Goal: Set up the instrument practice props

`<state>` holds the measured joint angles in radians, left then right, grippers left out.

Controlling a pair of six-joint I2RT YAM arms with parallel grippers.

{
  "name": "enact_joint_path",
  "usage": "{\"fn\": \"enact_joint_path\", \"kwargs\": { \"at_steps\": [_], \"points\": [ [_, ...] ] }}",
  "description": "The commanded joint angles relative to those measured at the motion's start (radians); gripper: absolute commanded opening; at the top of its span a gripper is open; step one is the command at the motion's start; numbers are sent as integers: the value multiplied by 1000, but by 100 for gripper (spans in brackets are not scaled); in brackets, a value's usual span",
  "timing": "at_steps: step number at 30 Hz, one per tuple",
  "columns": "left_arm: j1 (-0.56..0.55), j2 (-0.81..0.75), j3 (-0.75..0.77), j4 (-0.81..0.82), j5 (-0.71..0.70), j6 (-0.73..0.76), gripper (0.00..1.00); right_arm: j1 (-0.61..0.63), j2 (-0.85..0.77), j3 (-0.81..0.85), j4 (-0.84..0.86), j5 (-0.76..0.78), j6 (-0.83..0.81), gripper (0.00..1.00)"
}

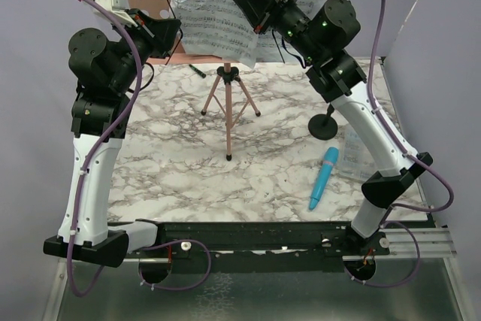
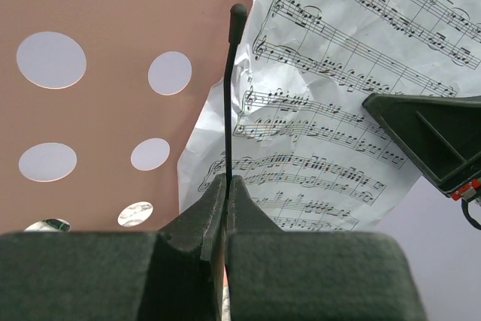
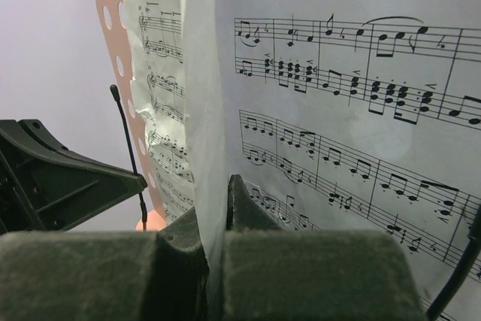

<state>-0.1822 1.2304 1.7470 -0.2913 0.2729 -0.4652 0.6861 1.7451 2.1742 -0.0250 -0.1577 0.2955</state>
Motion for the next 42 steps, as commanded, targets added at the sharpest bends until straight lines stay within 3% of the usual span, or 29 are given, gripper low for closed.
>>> {"fn": "enact_joint_path", "kwargs": {
  "at_steps": [1,38,42],
  "points": [
    [7,-35,-8,84,16,7,0,4,27,35,16,-34,19,1],
    [7,-61,-56,168,68,2,0,16,181,213,48,-200,146,1],
    [7,-62,-64,167,65,-1,8,17,186,213,30,-197,144,1]
  ]
}}
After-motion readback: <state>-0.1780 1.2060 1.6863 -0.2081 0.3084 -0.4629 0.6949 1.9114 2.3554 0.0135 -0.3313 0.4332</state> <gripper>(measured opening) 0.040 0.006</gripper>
